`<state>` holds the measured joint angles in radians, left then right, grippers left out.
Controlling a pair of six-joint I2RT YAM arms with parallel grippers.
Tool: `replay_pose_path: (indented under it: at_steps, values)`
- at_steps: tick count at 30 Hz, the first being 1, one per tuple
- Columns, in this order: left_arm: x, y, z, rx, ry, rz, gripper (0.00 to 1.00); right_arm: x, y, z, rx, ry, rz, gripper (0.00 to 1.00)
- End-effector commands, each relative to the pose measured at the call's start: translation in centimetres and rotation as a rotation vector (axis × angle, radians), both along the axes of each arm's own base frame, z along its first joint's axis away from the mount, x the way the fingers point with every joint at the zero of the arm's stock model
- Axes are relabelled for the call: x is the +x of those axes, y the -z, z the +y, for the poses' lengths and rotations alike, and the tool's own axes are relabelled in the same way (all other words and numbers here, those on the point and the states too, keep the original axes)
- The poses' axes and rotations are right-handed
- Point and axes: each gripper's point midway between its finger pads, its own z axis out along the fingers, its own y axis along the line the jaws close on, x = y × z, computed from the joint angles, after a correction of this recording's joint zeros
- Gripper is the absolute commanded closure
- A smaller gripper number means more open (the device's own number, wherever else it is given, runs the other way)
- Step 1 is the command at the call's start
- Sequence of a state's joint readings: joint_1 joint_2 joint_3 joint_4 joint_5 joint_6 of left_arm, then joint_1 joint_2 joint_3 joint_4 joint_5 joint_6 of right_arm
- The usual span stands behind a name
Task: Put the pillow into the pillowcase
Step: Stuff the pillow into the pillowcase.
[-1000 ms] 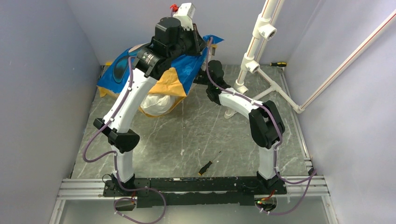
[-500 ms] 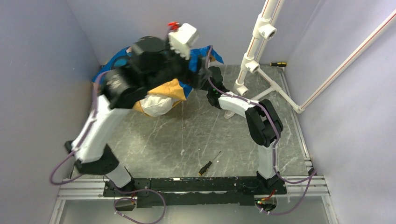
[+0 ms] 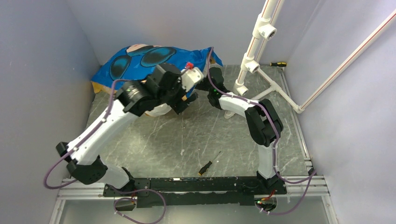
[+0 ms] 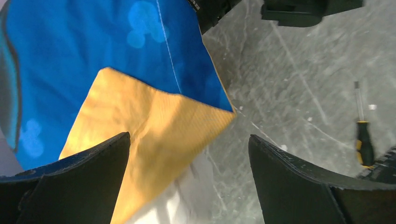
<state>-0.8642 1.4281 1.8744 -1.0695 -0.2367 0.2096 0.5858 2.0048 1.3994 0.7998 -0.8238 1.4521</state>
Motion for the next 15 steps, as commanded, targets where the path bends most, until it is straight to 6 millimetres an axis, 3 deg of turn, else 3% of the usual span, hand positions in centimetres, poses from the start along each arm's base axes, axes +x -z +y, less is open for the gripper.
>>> replay_pose_path:
  at_steps: [1,4,6,9,11,12,15]
  values:
    - [2.3,-1.8,0.2,0.029,-0.019,-0.156,0.01,-0.5,-1.7,-0.1,0.04,-0.001,0.032,1.0]
    - [3.4,-0.8,-0.6,0.069,-0.008,-0.174,0.01,-0.6,-1.7,-0.1,0.037,-0.007,0.032,1.0]
    - [4.2,-0.4,-0.5,0.101,-0.027,-0.184,0.1,-0.6,-1.7,-0.1,0.036,-0.01,0.029,1.0]
    - [5.3,-1.2,0.3,0.145,-0.099,-0.218,0.44,-0.5,-1.6,-0.1,0.036,-0.012,0.032,1.0]
    - [5.7,-2.3,1.0,0.145,-0.146,-0.254,0.89,-0.6,-1.6,-0.1,0.041,-0.012,0.033,1.0]
    - [5.8,-3.0,1.5,0.139,-0.169,-0.272,1.0,-0.5,-1.5,-0.2,0.043,-0.011,0.037,1.0]
    - [5.1,-5.7,2.5,0.062,-0.207,-0.312,1.0,-0.3,-1.7,-0.6,0.057,-0.001,0.036,1.0]
